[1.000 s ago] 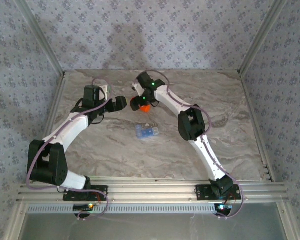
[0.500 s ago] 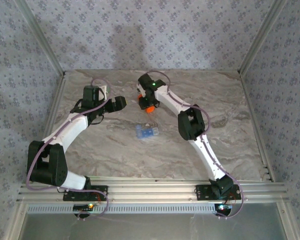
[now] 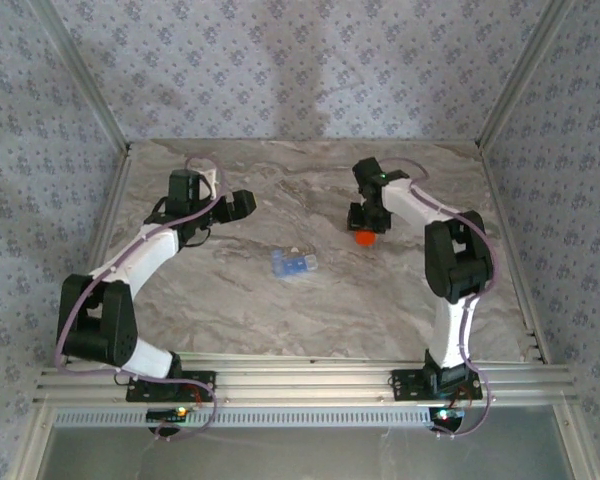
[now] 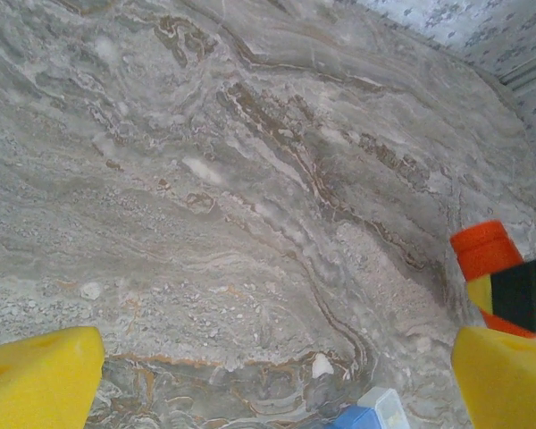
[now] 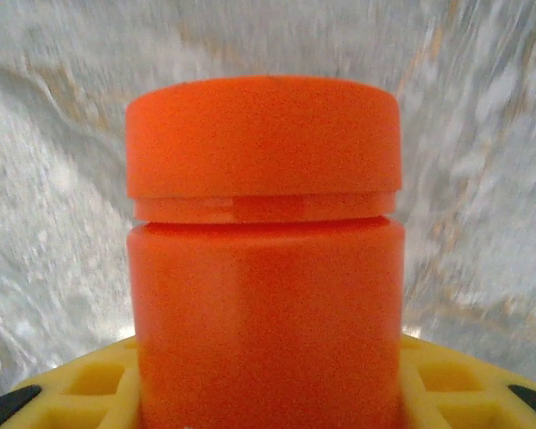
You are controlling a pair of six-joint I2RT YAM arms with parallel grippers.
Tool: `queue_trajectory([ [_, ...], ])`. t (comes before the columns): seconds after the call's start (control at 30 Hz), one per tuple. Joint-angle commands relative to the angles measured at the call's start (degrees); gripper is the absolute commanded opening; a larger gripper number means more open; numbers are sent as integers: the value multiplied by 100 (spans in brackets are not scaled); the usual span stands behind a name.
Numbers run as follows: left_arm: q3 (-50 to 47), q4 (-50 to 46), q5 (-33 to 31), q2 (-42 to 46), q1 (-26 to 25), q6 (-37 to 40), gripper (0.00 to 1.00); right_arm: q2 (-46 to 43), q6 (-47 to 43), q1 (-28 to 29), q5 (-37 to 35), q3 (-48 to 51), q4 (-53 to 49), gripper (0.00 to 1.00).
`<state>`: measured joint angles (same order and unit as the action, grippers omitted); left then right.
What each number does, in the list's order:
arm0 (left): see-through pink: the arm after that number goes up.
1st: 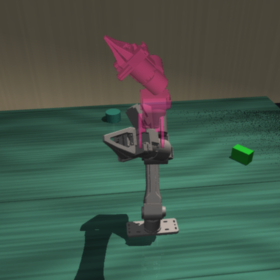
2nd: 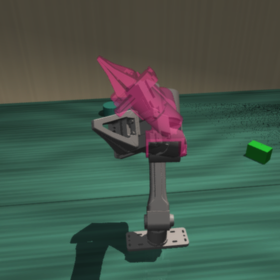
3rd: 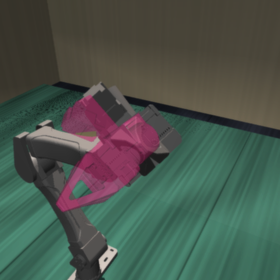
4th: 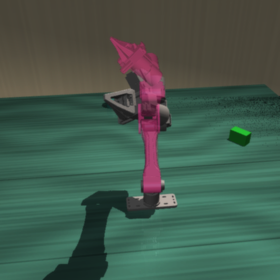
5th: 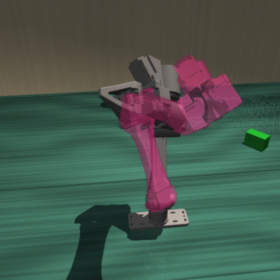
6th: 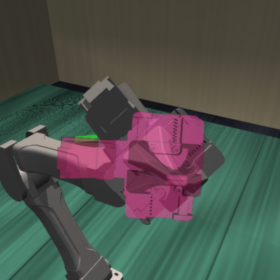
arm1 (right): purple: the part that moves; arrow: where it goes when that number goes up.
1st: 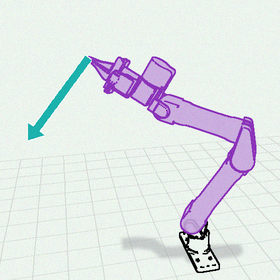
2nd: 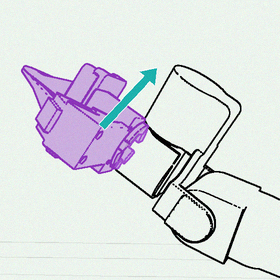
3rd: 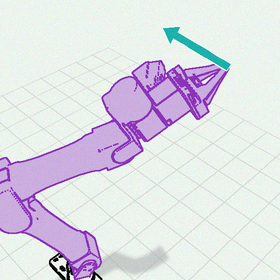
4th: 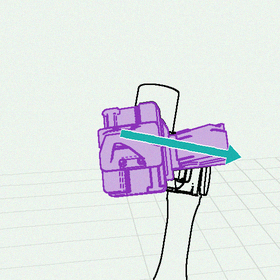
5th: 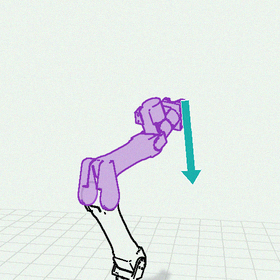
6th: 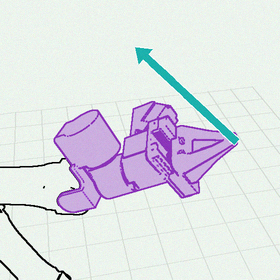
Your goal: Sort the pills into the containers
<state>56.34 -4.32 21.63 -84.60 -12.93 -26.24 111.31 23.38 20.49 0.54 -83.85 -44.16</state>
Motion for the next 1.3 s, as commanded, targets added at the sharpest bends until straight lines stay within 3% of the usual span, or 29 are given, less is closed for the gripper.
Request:
queue_trajectory([
  [0.0,243,209,183,-105,-52,-17,100,-307,577,217,-177,566,186,36],
  [0.23,316,242,228,-224,-122,-13,99,-273,1090,580,-284,933,250,43],
  [0.4,298,195,219,-172,-156,12,100,-153,1161,707,-162,804,187,67],
  [0.53,248,143,200,-80,-166,48,100,-162,1168,652,-16,652,59,74],
  [0.97,18,161,114,129,-166,9,100,440,512,254,519,-312,-450,73],
  [1.27,35,177,144,104,-175,-4,99,745,243,269,799,-399,-527,60],
])
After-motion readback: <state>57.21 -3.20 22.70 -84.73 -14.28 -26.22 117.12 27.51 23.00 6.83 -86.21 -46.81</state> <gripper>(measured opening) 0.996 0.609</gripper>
